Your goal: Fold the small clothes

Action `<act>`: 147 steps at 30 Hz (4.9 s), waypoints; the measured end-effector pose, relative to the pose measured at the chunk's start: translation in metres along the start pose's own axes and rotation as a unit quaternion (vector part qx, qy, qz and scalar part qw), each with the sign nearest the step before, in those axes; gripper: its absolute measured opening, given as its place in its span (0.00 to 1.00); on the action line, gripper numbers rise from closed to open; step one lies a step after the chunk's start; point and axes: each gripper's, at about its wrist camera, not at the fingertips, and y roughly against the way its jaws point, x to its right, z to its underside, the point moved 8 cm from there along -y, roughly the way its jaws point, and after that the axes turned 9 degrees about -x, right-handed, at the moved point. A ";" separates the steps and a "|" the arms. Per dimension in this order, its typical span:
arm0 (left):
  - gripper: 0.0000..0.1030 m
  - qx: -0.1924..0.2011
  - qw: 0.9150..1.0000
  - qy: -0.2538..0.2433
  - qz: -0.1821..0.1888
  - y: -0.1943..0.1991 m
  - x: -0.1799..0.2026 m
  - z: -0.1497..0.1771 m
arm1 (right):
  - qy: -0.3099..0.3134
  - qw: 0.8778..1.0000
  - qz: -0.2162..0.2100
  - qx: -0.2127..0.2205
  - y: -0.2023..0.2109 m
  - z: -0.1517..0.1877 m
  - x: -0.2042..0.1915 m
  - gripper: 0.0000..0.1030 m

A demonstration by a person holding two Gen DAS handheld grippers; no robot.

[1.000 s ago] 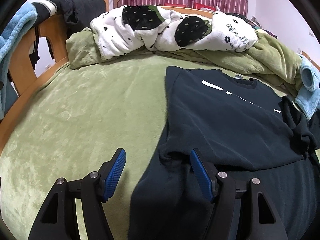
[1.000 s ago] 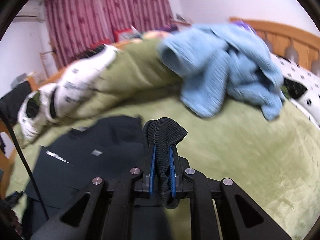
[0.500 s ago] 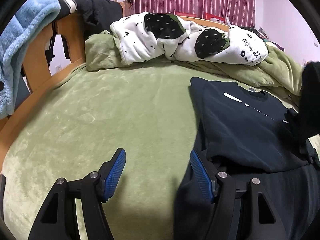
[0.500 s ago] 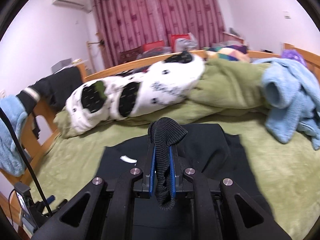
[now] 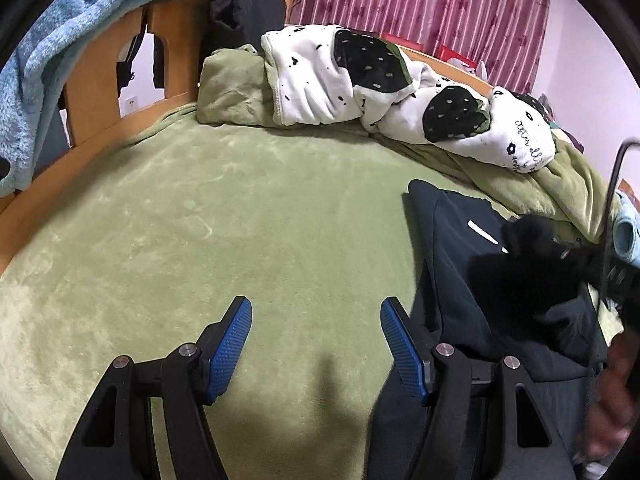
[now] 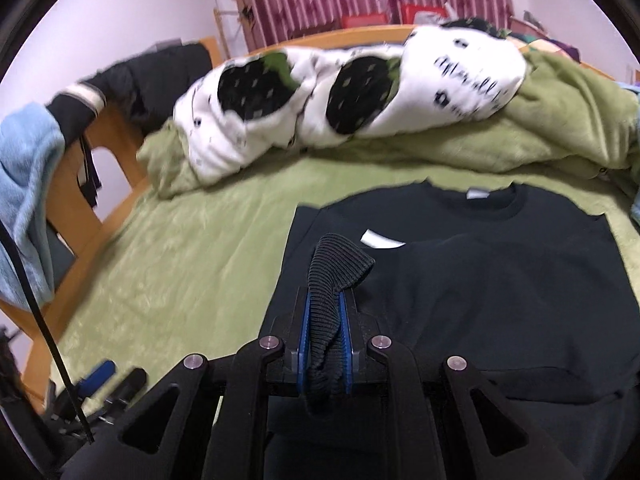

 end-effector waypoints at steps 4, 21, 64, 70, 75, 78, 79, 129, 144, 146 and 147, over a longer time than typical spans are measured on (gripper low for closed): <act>0.63 0.003 1.000 -0.002 0.000 0.001 0.000 -0.001 | 0.017 0.999 -0.025 -0.016 -0.001 0.011 -0.001 0.31; 0.63 -0.002 0.998 -0.057 0.037 0.001 0.079 0.018 | -0.036 0.987 0.149 0.051 0.116 0.060 0.245 0.43; 0.09 -0.015 0.986 -0.164 0.001 -0.041 0.144 0.027 | -0.131 0.972 0.193 -0.034 0.074 0.113 0.375 0.43; 0.23 -0.010 0.989 -0.150 0.012 -0.034 0.140 0.034 | -0.143 0.976 0.164 0.013 0.093 0.103 0.376 0.43; 0.40 0.013 0.992 -0.115 0.047 -0.022 0.133 0.027 | -0.147 0.977 0.157 0.013 0.082 0.099 0.376 0.43; 0.41 0.015 0.992 -0.113 0.048 -0.025 0.134 0.019 | -0.139 0.975 0.173 -0.006 0.068 0.103 0.375 0.43; 0.42 0.016 0.993 -0.110 0.050 -0.028 0.135 0.015 | -0.136 0.975 0.178 -0.008 0.067 0.104 0.375 0.43; 0.67 -0.026 0.990 -0.141 -0.017 -0.063 0.154 0.037 | -0.131 0.979 0.158 -0.002 0.095 0.116 0.366 0.54; 0.65 0.000 0.992 -0.130 0.007 0.023 0.127 0.074 | -0.112 0.964 0.236 0.054 0.194 0.174 0.316 0.80; 0.64 0.008 0.993 -0.119 0.012 0.040 0.119 0.079 | -0.099 0.962 0.250 0.046 0.205 0.188 0.310 0.80; 0.64 0.014 0.993 -0.112 0.017 0.051 0.114 0.083 | -0.087 0.963 0.251 0.042 0.208 0.194 0.306 0.80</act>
